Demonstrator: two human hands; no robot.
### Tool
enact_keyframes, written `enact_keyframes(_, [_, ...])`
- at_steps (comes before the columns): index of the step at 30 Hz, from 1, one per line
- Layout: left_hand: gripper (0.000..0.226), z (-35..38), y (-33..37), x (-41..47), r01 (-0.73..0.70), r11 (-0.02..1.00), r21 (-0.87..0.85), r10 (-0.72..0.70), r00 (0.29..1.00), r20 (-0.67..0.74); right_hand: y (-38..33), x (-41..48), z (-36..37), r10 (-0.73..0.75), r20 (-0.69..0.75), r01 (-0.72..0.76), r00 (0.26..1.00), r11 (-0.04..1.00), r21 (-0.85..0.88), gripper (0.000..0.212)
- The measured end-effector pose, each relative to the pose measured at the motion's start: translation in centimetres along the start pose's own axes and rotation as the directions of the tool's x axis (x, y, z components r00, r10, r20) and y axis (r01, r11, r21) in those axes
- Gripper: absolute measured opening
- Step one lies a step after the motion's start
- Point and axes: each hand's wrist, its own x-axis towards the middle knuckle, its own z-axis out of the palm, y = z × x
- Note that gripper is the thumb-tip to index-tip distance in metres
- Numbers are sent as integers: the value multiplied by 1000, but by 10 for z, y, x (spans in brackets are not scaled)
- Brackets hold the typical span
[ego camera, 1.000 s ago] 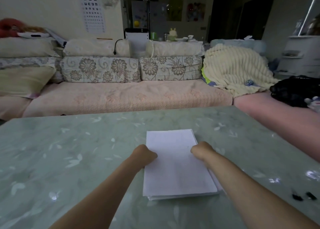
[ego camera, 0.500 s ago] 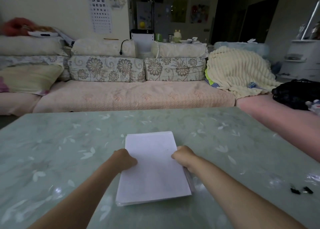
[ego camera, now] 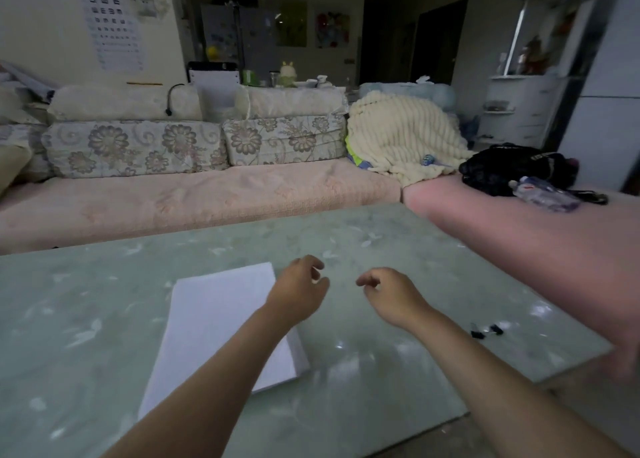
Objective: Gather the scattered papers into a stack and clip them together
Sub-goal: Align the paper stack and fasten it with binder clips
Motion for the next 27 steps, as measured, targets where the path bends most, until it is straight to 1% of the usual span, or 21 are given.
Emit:
enact_keyframes(2, [27,34,33,5,-52,998,-36,54,996,64,34,-10,-30,32,-51,-36,998,994,-98,25])
enact_keyframes(4, [28,68,63,7,-98,993,-59,106,985,135,68,-20,-57,73,-59,-84,996,977,-194,29])
enact_keyframes(8, [31,130,106,3,-178,982,-55,186,943,276,131,-36,-95,256,-43,-256,966,915,-311,35])
enact_keyframes(11, [39,166,123,-2,-269,963,-11,254,894,369,168,-46,-100,332,2,-318,943,903,-289,37])
enact_keyframes(13, [46,184,131,-4,-304,953,1,280,877,391,179,-48,-98,310,40,-291,950,925,-244,36])
enact_keyframes(15, [47,198,137,-4,-362,931,38,315,853,416,182,-46,-96,267,37,-254,963,946,-203,31])
enact_keyframes(17, [40,207,138,-4,-450,887,102,370,827,424,178,-42,-94,251,51,-238,967,954,-184,27])
enact_keyframes(18, [34,209,137,-4,-457,882,112,377,830,412,176,-39,-93,250,64,-234,966,954,-186,27])
enact_keyframes(21, [22,209,126,1,-399,915,65,353,866,353,168,-34,-91,258,103,-240,961,958,-158,27])
enact_keyframes(24, [30,198,109,4,-337,941,-7,323,894,310,157,-27,-86,261,159,-247,952,963,-104,25])
enact_keyframes(27, [29,176,88,7,-350,936,34,327,901,286,136,-21,-74,230,233,-218,945,973,-76,23])
